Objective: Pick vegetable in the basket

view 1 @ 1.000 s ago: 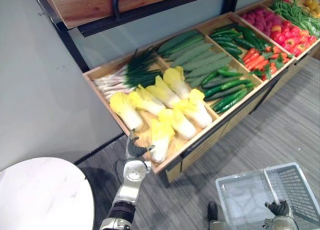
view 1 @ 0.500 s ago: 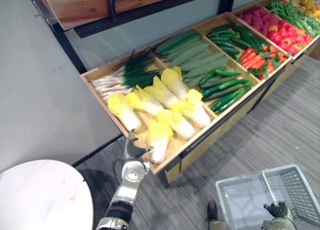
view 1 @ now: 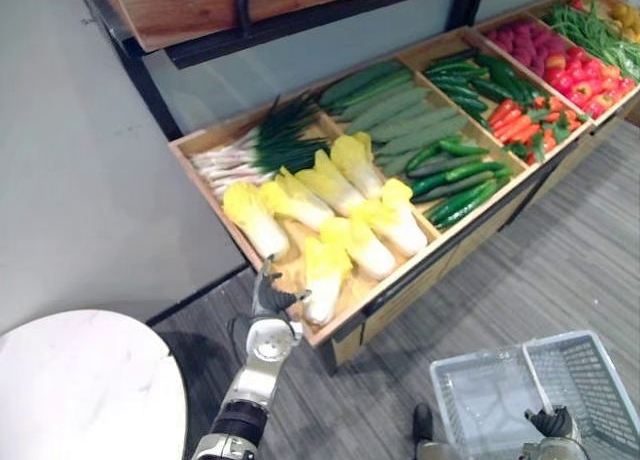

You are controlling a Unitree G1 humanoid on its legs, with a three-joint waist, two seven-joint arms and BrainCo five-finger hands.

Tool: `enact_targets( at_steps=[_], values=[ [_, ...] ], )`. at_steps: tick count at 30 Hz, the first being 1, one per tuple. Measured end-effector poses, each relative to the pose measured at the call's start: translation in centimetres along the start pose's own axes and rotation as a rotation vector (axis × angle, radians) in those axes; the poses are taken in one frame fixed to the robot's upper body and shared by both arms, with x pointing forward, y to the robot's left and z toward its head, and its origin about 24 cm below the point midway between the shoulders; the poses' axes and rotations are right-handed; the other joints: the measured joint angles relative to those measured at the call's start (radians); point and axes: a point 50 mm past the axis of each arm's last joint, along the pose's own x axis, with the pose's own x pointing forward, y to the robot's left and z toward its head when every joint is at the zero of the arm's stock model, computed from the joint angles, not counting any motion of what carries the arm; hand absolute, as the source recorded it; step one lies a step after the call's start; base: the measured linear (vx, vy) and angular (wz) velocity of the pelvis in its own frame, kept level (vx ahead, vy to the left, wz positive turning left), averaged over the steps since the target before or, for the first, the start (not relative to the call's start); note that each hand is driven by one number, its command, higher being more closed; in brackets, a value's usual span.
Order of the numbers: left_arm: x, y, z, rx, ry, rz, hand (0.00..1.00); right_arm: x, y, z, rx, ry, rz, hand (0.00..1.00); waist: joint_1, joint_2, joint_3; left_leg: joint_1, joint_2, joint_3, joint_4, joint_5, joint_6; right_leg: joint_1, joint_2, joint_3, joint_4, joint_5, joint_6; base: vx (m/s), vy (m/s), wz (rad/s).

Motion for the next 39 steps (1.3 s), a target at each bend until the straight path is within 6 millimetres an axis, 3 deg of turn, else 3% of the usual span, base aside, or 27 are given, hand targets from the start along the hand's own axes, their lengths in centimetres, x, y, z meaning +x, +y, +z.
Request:
enact_targets(
  at_steps=[3,7,12,20,27,34,39],
  values=[
    [-0.5,0.3,0.3,-0.014,-0.023,-0.006,0.0,-0.1,0.2,0.0,0.007,0.001,0.004,1.0,0.0,-0.013,0.0,0.0,-0.001,-0.008,0.0,0.0,0.0,0.005,-0.003,-0.011,0.0,0.0,0.0,0.01,-0.012,0.08],
    [-1.1,0.1,1.0,-0.046,-0.055,-0.026,0.0,-0.1,0.3,0.0,0.009,0.004,0.007,1.0,0.001,-0.012,-0.001,-0.002,-0.002,-0.027,0.0,0.0,0.0,0.014,-0.006,-0.032,0.0,0.0,0.0,0.01,-0.011,0.1],
    [-1.8,-0.8,4.6,-0.14,-0.197,-0.071,0.0,-0.1,0.1,-0.3,0.015,0.016,-0.001,1.0,-0.002,-0.003,-0.005,-0.017,-0.003,-0.053,0.0,-0.001,0.002,0.018,-0.01,-0.052,0.001,0.0,0.0,-0.01,-0.015,0.11],
    [-3.2,-0.8,7.2,-0.249,-0.3,-0.064,0.0,-0.1,0.2,-1.0,0.015,0.047,0.002,1.0,0.001,0.012,-0.01,-0.019,0.006,-0.054,0.003,0.001,0.005,0.019,0.001,-0.048,0.005,-0.001,0.0,-0.01,-0.02,-0.01],
    [-3.2,-0.6,6.7,-0.264,-0.273,-0.042,0.0,-0.1,0.2,-1.0,0.014,0.05,0.004,1.0,0.0,0.013,-0.011,-0.019,0.007,-0.054,0.005,0.001,0.005,0.019,0.002,-0.046,0.005,-0.001,0.0,0.0,0.0,0.0],
    [-2.4,-0.7,2.4,-0.193,-0.087,-0.03,0.0,-0.1,0.2,-0.9,0.015,0.045,0.002,1.0,-0.003,0.016,-0.012,-0.021,0.012,-0.053,0.024,0.0,0.005,0.01,0.002,-0.045,0.015,-0.005,-0.007,0.0,-0.005,0.0],
    [-2.2,-0.8,1.2,-0.167,-0.036,-0.035,0.0,-0.1,0.1,-0.7,0.018,0.036,-0.002,1.0,-0.004,0.019,-0.013,-0.037,0.015,-0.053,0.037,-0.006,0.004,0.001,0.002,-0.045,0.015,-0.012,-0.017,-0.05,-0.029,-0.02]
  ],
)
